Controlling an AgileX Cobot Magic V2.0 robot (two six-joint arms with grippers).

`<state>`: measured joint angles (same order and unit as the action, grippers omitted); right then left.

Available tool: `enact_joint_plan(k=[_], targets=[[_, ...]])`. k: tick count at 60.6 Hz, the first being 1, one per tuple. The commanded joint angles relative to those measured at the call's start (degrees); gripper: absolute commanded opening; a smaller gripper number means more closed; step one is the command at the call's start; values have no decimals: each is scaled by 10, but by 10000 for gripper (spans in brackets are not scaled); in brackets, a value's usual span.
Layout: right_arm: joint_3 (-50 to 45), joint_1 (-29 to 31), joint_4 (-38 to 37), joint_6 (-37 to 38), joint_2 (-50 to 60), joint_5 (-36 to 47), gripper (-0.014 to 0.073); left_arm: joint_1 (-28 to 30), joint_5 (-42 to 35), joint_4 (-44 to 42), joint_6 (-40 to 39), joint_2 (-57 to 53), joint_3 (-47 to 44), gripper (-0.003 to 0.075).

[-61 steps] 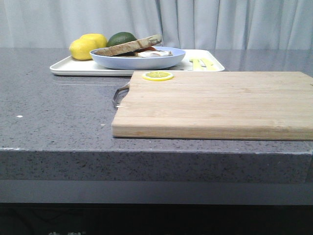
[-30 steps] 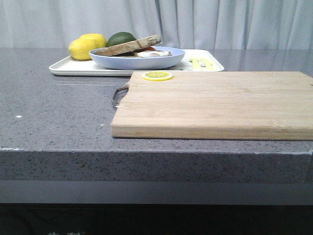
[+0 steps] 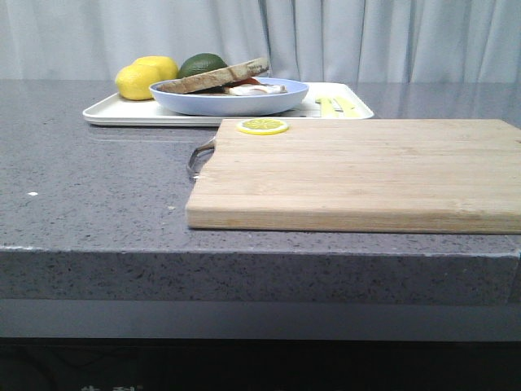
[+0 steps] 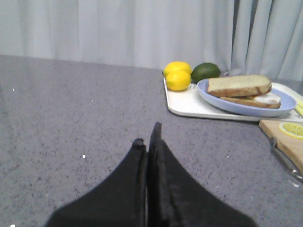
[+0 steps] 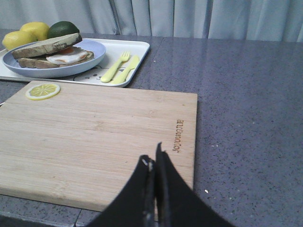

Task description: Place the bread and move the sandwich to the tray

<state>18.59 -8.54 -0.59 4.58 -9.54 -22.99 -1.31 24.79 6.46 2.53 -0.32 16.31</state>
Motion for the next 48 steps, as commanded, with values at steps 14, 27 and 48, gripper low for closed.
enact_joint_plan(k=[14,27,48], targets=[[16,3,-3,2,-5,39,-60,4,-130,-5,-2,-13,-98,-19],[16,3,-3,2,-5,39,-60,4,-195,-5,-2,-13,-155,-19],[16,3,-3,2,-5,39,-60,4,-223,-5,-2,-12,-171,-19]])
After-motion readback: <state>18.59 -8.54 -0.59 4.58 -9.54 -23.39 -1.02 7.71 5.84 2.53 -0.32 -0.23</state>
